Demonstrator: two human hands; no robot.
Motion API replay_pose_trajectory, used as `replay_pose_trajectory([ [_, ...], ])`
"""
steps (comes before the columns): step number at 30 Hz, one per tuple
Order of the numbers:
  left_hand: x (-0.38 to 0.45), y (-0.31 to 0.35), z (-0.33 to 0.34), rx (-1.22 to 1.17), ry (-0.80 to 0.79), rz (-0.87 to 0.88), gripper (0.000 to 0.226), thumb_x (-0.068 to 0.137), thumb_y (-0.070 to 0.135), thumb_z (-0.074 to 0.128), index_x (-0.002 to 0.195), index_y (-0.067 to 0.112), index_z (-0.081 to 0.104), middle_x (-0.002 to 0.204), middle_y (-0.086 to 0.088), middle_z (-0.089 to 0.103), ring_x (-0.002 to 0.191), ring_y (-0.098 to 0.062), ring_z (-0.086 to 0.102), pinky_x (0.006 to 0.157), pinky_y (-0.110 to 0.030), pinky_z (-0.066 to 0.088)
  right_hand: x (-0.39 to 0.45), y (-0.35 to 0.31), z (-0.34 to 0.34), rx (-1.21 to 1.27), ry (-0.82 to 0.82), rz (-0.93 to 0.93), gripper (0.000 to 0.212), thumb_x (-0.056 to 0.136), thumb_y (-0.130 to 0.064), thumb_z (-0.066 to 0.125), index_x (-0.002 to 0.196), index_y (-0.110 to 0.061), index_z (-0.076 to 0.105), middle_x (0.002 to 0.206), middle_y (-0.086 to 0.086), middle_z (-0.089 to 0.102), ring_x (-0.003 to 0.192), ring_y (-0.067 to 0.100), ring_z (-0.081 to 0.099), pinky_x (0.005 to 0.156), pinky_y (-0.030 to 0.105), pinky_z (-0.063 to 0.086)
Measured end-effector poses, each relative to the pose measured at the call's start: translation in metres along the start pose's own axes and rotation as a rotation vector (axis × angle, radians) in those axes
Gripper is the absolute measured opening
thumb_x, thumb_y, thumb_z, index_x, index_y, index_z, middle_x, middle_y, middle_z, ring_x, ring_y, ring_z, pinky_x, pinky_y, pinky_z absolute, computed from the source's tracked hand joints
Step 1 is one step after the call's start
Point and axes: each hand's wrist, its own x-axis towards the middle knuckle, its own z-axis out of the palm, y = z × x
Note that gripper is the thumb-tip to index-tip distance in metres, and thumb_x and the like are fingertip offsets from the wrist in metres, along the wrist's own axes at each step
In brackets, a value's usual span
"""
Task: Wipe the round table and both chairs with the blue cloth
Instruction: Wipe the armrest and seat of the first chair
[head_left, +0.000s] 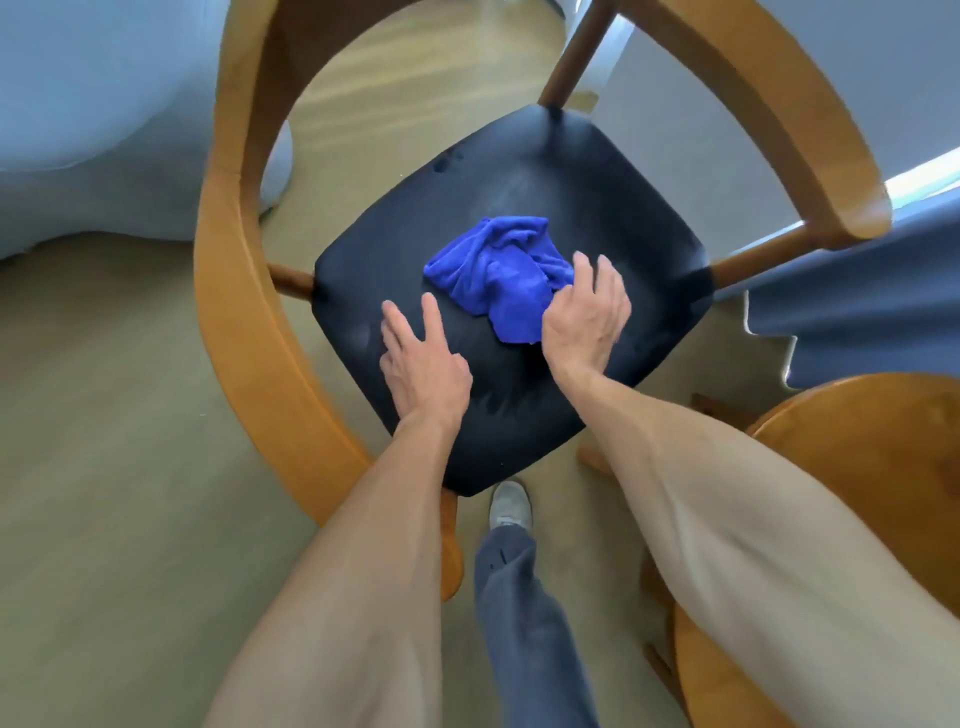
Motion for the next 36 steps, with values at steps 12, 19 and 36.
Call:
replay_pose_trajectory([
  [12, 0.058, 0.122, 0.018, 0.144, -0.111, 0.038, 0.094, 0.074, 0.035, 0.072, 0.15, 0.033, 0.018, 0.154, -0.019, 0.012, 0.14, -0.04, 0.018, 0.096, -0.045, 0.039, 0.025, 0.112, -0.027, -0.059, -0.127, 0.237, 0.052, 0.097, -0.014, 0.044, 0.149, -0.018, 0.038, 0.158, 0.014, 0.029, 0.146, 0.03, 0.025, 0.119, 0.044, 0.019],
  [19, 0.043, 0.096, 0.019, 0.142, -0.058, 0.095, 0.07, 0.074, 0.029, 0.068, 0.137, 0.033, 0.039, 0.131, -0.011, 0.036, 0.119, -0.032, 0.036, 0.079, -0.041, 0.041, 0.028, 0.126, -0.031, 0.073, -0.154, 0.36, 0.059, 0.097, -0.034, 0.05, 0.152, -0.025, 0.031, 0.159, 0.014, 0.026, 0.144, 0.032, 0.029, 0.117, 0.046, 0.026],
  [36, -0.037, 0.068, 0.055, -0.027, -0.009, -0.06, 0.085, 0.08, 0.017, 0.072, 0.15, 0.033, 0.026, 0.154, -0.02, 0.013, 0.141, -0.038, 0.017, 0.093, -0.042, 0.046, 0.008, 0.095, -0.028, 0.535, -0.271, 1.086, 0.077, 0.083, -0.054, 0.071, 0.142, -0.014, 0.04, 0.142, 0.006, 0.051, 0.125, 0.03, 0.053, 0.107, 0.04, 0.044],
])
